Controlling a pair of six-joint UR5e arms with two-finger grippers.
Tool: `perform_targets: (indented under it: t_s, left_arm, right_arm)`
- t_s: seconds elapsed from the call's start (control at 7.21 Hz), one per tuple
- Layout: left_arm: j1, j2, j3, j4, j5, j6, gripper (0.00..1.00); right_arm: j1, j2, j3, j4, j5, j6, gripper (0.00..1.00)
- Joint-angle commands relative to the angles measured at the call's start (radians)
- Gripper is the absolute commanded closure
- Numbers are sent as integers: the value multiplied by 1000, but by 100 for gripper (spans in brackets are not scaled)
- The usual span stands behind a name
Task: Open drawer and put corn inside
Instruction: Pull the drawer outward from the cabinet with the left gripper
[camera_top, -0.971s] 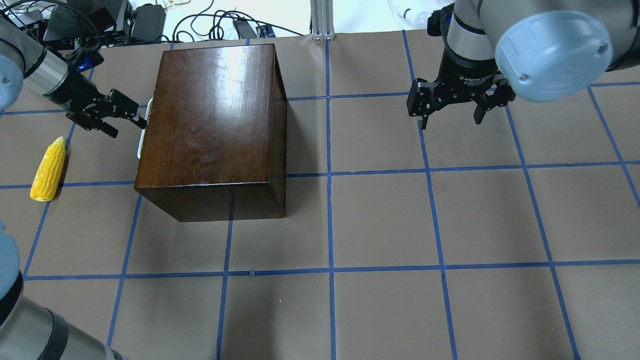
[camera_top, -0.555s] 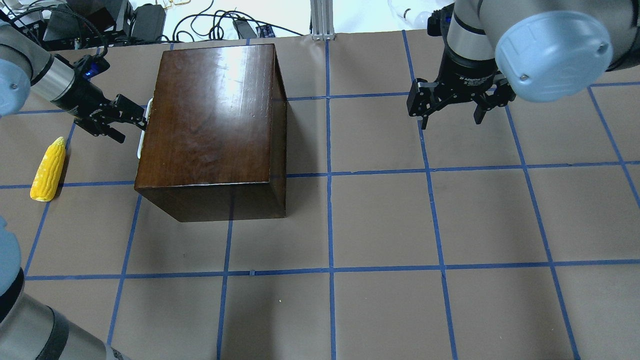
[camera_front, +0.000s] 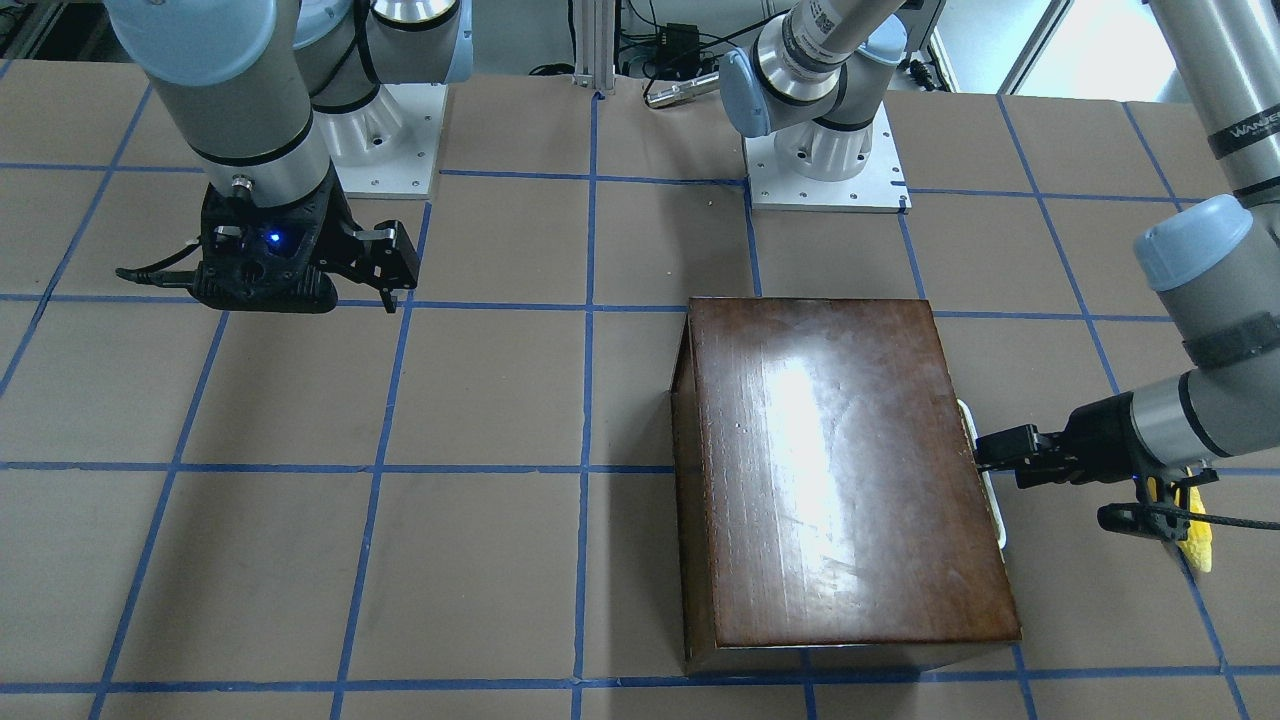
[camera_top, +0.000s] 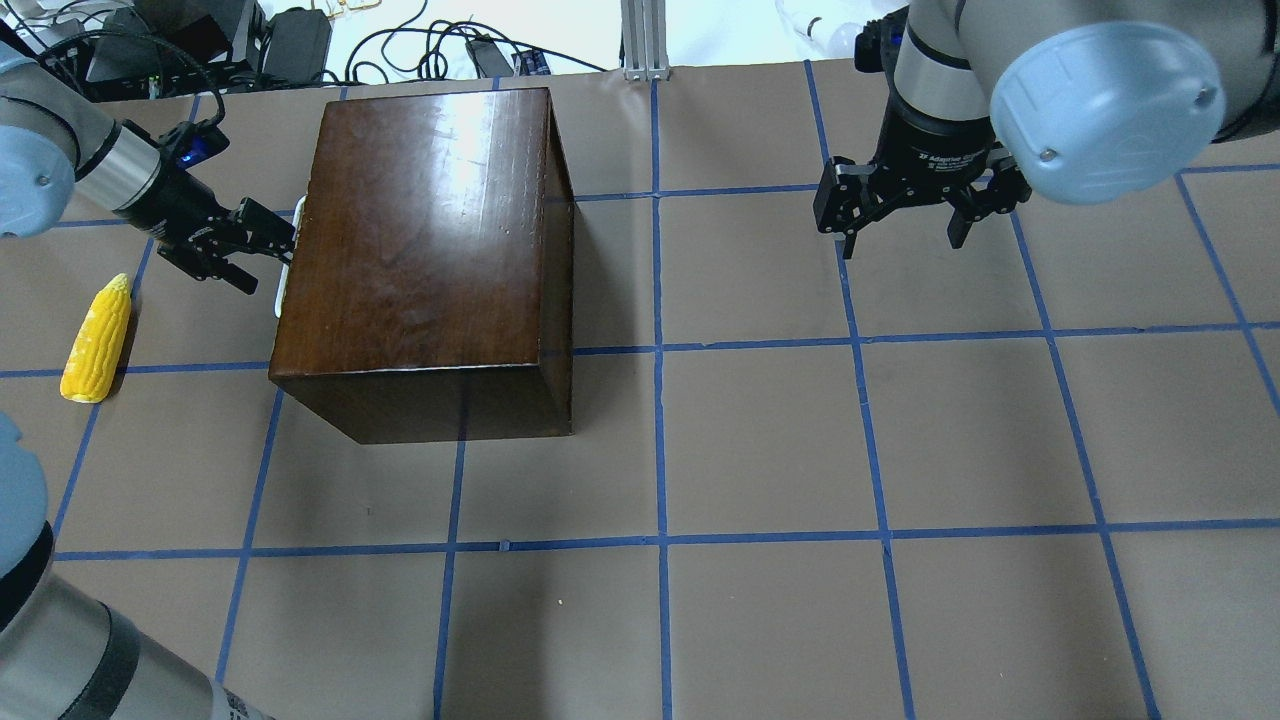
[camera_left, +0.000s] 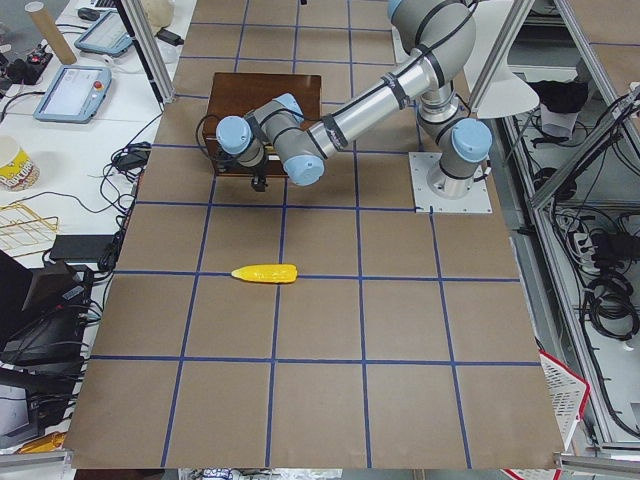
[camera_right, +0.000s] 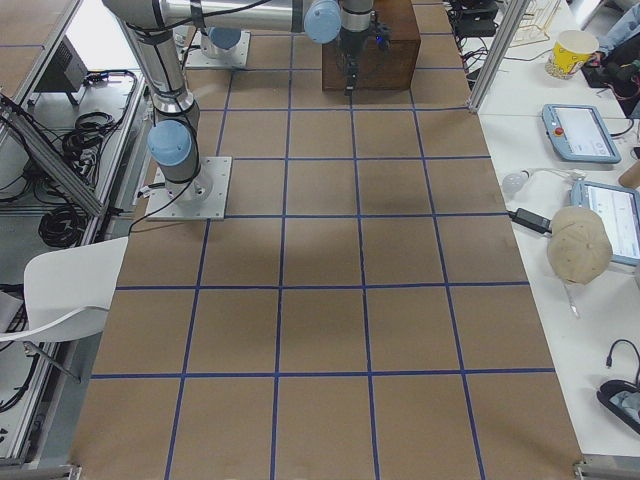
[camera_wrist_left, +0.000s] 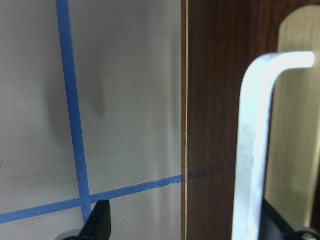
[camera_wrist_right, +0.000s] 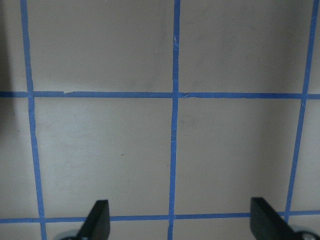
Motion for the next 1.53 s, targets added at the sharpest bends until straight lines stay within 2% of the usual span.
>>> perform_targets:
  t_s: [0.0,1.39]
  left_arm:
    - [6,-7,6,18,3,13,0]
    - [93,-11,19,6,21,109,0]
  right_arm:
    - [0,0,0,0,0,0,0]
    - [0,0,0,0,0,0,0]
